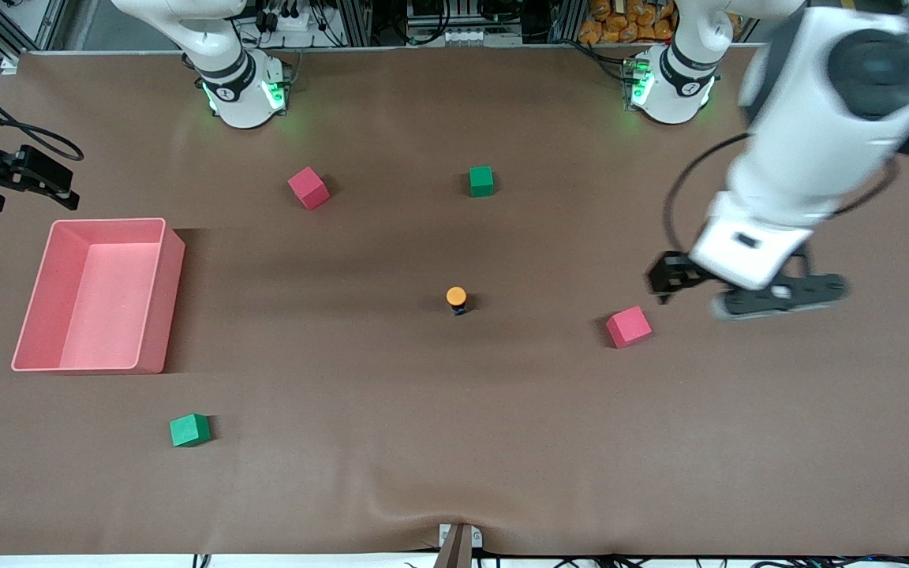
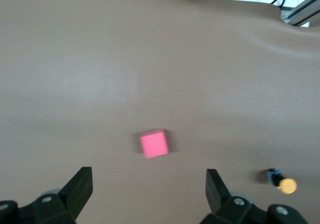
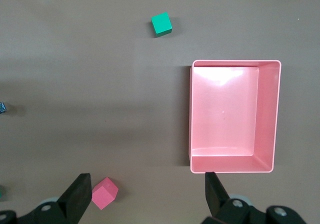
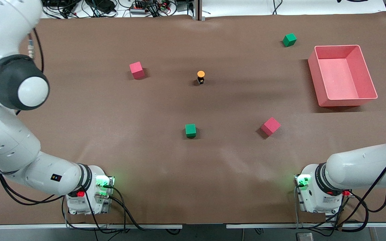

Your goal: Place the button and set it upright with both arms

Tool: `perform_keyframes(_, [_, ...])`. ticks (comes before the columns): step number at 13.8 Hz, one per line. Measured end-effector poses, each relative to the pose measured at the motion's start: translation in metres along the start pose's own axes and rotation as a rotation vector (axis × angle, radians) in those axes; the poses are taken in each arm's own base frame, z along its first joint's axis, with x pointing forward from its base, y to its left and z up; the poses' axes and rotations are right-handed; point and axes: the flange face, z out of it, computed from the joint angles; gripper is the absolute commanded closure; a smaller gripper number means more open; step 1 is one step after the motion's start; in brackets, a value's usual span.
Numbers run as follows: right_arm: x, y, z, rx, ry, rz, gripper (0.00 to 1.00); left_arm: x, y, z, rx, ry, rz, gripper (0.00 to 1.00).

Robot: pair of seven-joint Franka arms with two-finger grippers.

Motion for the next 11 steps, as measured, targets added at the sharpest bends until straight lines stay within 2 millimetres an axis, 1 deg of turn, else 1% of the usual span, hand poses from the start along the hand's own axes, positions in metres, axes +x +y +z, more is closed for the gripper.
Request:
perform_keyframes(3, [0.000, 0.000, 0.000, 0.000, 0.000, 0.001, 0.00, 0.000, -0.061, -0.007, -0.031, -0.027, 0.043, 0.00])
perform_keyframes(4, [0.000, 0.000, 0.000, 0.000, 0.000, 0.001, 0.00, -0.002, -0.079, -0.009, -0.032, -0.032, 0.056, 0.00])
perform_keyframes(5, [0.000, 0.000, 0.000, 0.000, 0.000, 0.001, 0.00, -0.007, -0.092, -0.011, -0.032, -0.036, 0.062, 0.00])
perform_keyframes(6, [0.000, 0.000, 0.000, 0.000, 0.000, 0.001, 0.00, -0.013, -0.100, -0.012, -0.030, -0.043, 0.065, 0.00])
perform_keyframes(7, [0.000, 0.000, 0.000, 0.000, 0.000, 0.001, 0.00, -0.022, -0.102, -0.012, -0.027, -0.051, 0.067, 0.00])
perform_keyframes(11, [0.000, 0.000, 0.000, 0.000, 0.000, 0.001, 0.00, -0.060, -0.100, -0.015, -0.017, -0.075, 0.086, 0.00])
